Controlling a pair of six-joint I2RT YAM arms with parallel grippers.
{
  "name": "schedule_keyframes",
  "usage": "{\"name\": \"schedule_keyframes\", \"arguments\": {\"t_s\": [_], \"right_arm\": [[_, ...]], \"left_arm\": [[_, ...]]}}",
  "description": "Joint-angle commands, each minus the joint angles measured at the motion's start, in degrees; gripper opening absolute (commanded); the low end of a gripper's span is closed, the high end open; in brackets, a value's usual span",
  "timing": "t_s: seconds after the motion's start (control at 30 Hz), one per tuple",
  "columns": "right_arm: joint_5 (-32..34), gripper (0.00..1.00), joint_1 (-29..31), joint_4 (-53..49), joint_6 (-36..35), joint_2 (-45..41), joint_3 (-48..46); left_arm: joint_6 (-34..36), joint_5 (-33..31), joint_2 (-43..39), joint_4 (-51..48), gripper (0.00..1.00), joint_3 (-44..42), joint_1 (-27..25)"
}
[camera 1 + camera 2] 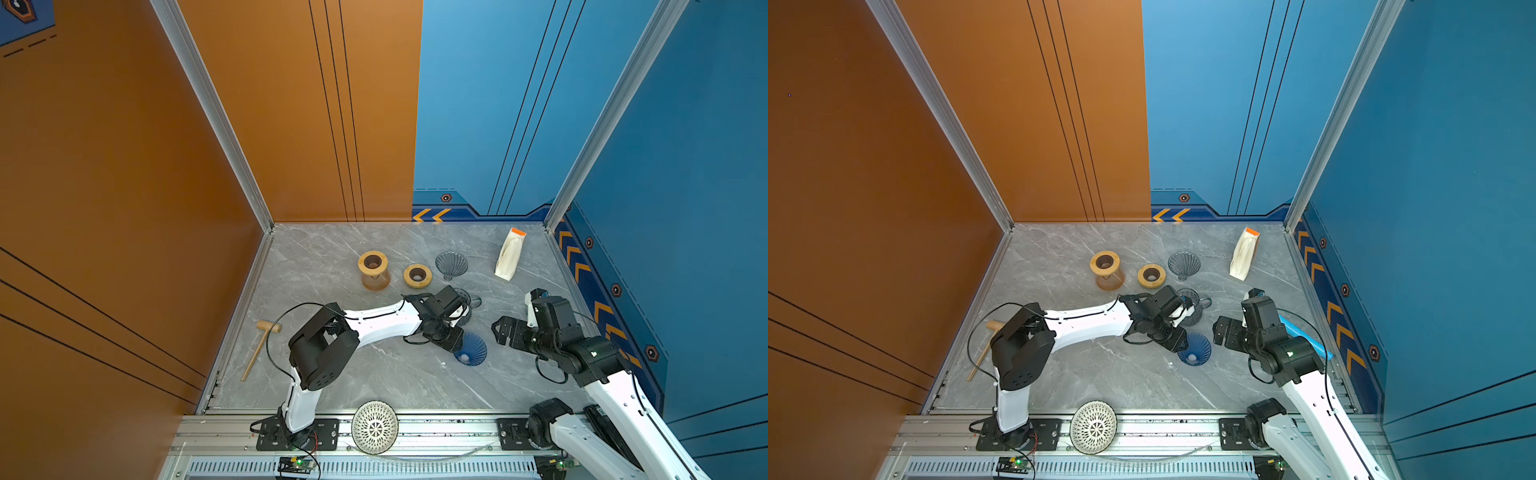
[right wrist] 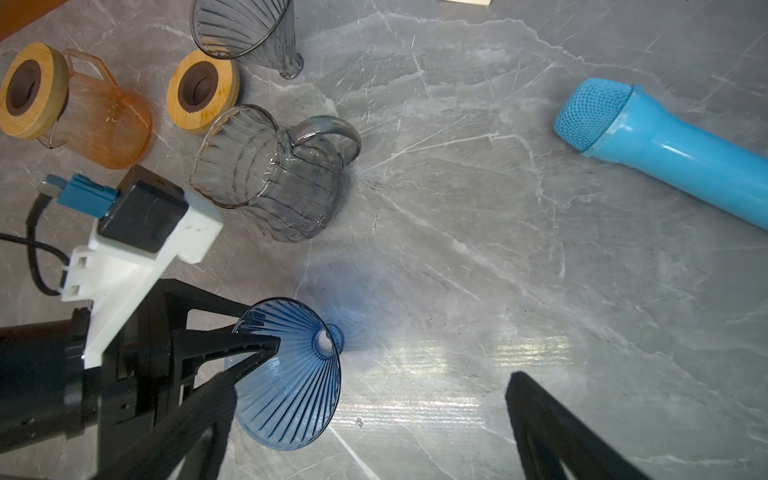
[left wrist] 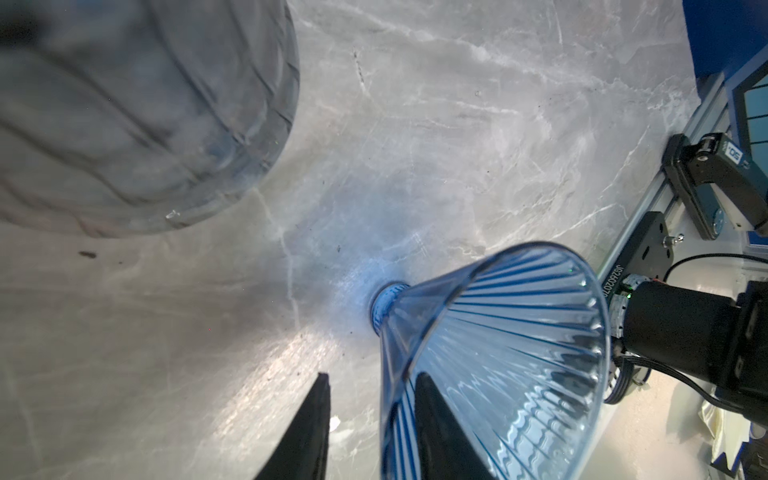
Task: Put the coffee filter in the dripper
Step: 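Lift the blue dripper off the table with the left gripper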
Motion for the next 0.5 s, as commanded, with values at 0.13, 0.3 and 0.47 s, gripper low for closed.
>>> {"name": "schedule_keyframes", "arguments": {"t_s": [0.13,0.3,0.47], "right_arm": [[0.9,1.00,-0.3,1.2,-1.1,0.0,-0.9],[1.2,1.00,-0.4,1.3,-1.2,-0.9,-1.5],[1.1,1.00,-0.4,1.4,-1.5,-0.9,-1.3]], "left_arm": [[-0.9,-2.6,0.7,-0.8,0.27,0.8,-0.8],[-1.0,-2.9,0.3,-0.6,0.23,0.6,-0.8],[-1.2,-3.7,0.0,-0.5,0.21,0.4,-0.8]]}}
